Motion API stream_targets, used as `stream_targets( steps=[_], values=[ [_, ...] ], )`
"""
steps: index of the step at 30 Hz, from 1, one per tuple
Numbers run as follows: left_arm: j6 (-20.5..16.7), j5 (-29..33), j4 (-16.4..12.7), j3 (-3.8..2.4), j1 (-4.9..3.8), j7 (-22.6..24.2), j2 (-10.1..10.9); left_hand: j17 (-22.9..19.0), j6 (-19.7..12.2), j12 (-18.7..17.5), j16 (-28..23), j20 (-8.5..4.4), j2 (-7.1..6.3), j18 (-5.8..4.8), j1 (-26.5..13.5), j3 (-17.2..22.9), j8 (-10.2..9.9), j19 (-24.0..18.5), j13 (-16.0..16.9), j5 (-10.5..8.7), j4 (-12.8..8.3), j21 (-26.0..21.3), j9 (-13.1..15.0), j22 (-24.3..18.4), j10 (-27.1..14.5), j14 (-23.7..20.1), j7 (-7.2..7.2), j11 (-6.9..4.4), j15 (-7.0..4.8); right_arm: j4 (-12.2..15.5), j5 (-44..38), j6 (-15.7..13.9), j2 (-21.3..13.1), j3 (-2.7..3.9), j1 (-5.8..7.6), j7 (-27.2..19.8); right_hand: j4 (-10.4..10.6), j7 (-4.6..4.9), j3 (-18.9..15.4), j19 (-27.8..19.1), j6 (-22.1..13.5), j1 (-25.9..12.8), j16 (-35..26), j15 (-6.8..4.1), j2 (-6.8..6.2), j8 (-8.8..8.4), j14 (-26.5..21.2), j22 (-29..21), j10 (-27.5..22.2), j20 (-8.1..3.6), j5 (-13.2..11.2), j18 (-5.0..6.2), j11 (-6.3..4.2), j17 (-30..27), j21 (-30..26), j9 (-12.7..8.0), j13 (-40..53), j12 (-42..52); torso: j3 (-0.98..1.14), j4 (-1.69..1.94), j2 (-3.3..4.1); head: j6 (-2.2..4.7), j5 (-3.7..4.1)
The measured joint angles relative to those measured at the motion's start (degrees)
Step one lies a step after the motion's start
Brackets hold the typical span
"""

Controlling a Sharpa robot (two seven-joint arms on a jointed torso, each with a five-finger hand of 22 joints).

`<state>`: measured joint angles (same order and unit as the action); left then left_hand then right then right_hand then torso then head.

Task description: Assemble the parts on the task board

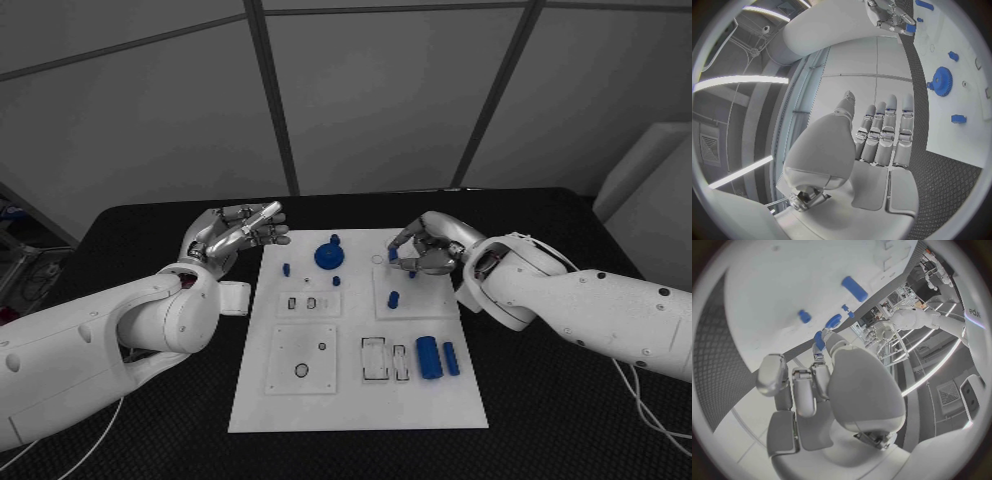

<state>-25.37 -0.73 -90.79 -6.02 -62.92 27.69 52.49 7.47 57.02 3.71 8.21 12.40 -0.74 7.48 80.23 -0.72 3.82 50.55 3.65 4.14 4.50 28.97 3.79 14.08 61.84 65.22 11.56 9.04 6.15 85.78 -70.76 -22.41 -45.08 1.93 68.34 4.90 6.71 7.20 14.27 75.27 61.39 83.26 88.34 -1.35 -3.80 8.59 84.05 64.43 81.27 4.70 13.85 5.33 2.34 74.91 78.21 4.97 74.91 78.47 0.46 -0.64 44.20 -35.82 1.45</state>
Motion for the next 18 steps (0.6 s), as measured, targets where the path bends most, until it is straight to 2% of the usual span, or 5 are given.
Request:
stream_targets(
  steps=[3,9,15,18],
  values=[
    [0.0,0.0,0.11,0.0,0.0,-0.01,-0.12,0.0,0.0,0.0,0.0,0.0,0.0,0.0,0.0,0.0,0.0,0.0,0.0,0.0,0.0,0.0,0.0,0.0,0.0,0.0,0.0,0.0,0.0,1.03,-1.68,0.02,2.23,-0.01,0.0,0.63,-0.09,0.0,0.09,0.0,0.0,-0.71,0.0,0.0,-0.72,0.33,0.0,0.03,0.21,0.0,1.76,0.0,-0.21,0.0,0.0,0.01,0.0,0.12,-0.03,0.09,0.04,-0.26,-0.15],
    [0.01,0.0,0.22,0.0,0.0,-0.02,-0.28,-0.01,0.0,0.0,0.0,0.0,0.0,0.0,0.0,0.0,0.0,0.0,0.0,0.0,0.0,0.0,0.0,0.0,0.0,0.0,0.0,0.0,0.0,2.39,-6.31,0.07,6.2,-0.04,-0.01,1.68,-0.01,0.2,0.25,0.0,0.21,-1.12,0.0,-0.13,-0.85,0.53,-0.13,0.2,0.21,0.0,1.79,0.0,-0.2,0.0,0.25,0.04,0.0,0.24,-0.08,0.2,0.08,-0.43,-0.88],
    [0.01,0.0,0.28,0.0,0.0,-0.03,-0.32,-0.01,0.0,0.0,0.0,0.0,0.0,0.0,0.0,0.0,0.0,0.0,0.0,0.0,0.0,0.0,0.0,-0.01,0.0,0.0,0.0,0.0,0.0,2.61,-9.64,0.16,8.69,-0.05,-0.04,3.04,0.04,0.2,0.31,0.0,0.22,-1.79,0.0,-0.2,-0.78,0.53,-0.21,0.27,0.36,0.0,1.79,0.0,-0.35,0.0,0.25,0.07,0.0,0.24,-0.05,0.18,0.09,-0.65,-1.94],
    [0.01,0.0,0.42,0.0,0.0,-0.04,-0.36,-0.01,0.0,0.0,0.0,0.0,0.0,0.0,0.0,0.0,0.0,0.0,0.0,0.0,0.0,0.0,0.0,-0.01,0.0,0.0,0.0,0.0,0.0,2.28,-10.98,0.43,10.23,-0.05,-0.13,3.83,0.04,0.16,0.31,0.21,0.26,-2.24,0.0,-0.4,-1.24,0.53,-0.01,0.27,0.42,-0.21,1.79,0.0,-0.41,0.0,0.25,0.37,0.0,0.24,-0.03,0.13,0.1,-0.74,-2.37]
  ],
)
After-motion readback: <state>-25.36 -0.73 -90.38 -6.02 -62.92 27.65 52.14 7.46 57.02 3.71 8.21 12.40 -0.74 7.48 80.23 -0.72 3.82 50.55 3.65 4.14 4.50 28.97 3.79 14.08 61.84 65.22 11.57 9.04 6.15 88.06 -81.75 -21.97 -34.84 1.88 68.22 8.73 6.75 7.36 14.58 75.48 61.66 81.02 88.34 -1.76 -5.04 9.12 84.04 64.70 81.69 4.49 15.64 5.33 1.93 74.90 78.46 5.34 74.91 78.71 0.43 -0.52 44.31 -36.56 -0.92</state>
